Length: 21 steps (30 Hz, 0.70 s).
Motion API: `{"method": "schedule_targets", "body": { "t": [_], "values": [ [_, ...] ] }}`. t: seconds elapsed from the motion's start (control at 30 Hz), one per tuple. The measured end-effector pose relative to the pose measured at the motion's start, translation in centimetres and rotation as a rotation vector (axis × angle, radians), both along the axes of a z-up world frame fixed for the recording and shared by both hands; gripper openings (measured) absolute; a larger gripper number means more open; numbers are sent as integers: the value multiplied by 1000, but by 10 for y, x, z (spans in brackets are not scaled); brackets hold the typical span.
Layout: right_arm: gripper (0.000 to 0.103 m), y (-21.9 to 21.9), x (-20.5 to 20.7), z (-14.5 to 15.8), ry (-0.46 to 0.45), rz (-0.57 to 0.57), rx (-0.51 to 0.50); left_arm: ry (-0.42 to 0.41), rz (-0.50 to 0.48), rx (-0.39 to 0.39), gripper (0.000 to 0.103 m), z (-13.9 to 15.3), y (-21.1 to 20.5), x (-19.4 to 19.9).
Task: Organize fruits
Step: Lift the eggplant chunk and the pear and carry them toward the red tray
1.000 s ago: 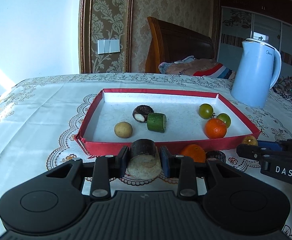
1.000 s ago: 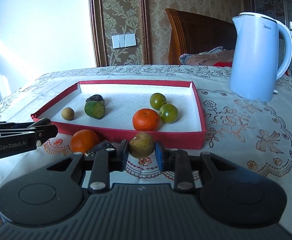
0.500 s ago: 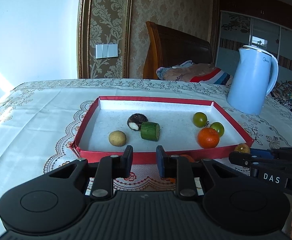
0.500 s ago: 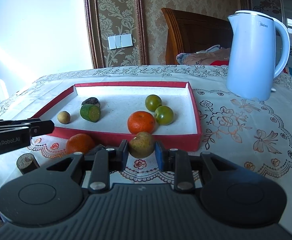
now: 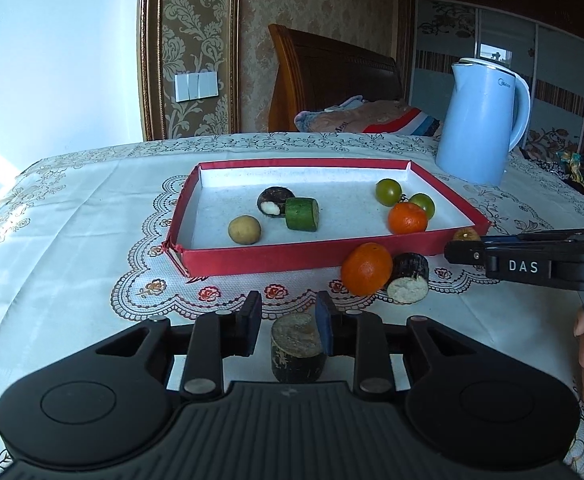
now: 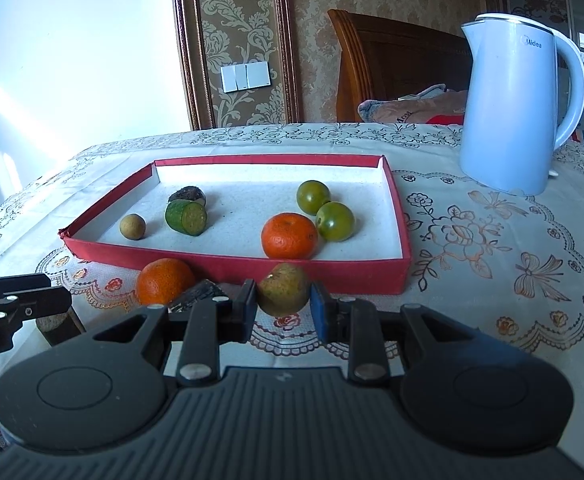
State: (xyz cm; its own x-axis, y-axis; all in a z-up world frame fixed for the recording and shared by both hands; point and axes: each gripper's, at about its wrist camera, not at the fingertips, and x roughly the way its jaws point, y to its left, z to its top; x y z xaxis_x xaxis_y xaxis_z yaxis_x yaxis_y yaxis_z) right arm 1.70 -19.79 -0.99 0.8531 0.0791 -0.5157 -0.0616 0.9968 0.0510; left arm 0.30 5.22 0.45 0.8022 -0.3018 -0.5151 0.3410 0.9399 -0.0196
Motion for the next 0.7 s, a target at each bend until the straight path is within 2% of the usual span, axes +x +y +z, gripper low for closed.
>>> {"method": "schedule_targets", "body": {
  "t": [0.07, 0.13, 0.2, 0.37, 0.4, 0.43, 0.47, 0.7],
  "values": [
    [27, 1, 0, 0, 0, 2, 0, -19, -9, 6, 32, -1, -3, -5],
    [27, 0, 0, 0, 1, 3, 0, -36, 8, 45, 49, -4, -9, -6],
    [27, 0, 0, 0, 1, 3, 0, -45, 20, 77, 55, -7, -13, -6],
    [27, 1, 0, -1, 4, 8, -6, -30, 17, 113, 55, -15, -19, -1],
    [27, 2, 0, -1, 4, 9, -7, -21, 13, 122, 50, -17, -21, 0],
    [27, 2, 0, -1, 3, 10, -9, -6, 14, 135, 36, -20, -22, 3],
    [27, 3, -1, -1, 3, 10, -11, 6, 10, 142, 34, -22, -23, 4],
    [27, 5, 0, -2, 5, 14, -18, -29, 5, 144, 34, -21, -26, 0]
  ]
}}
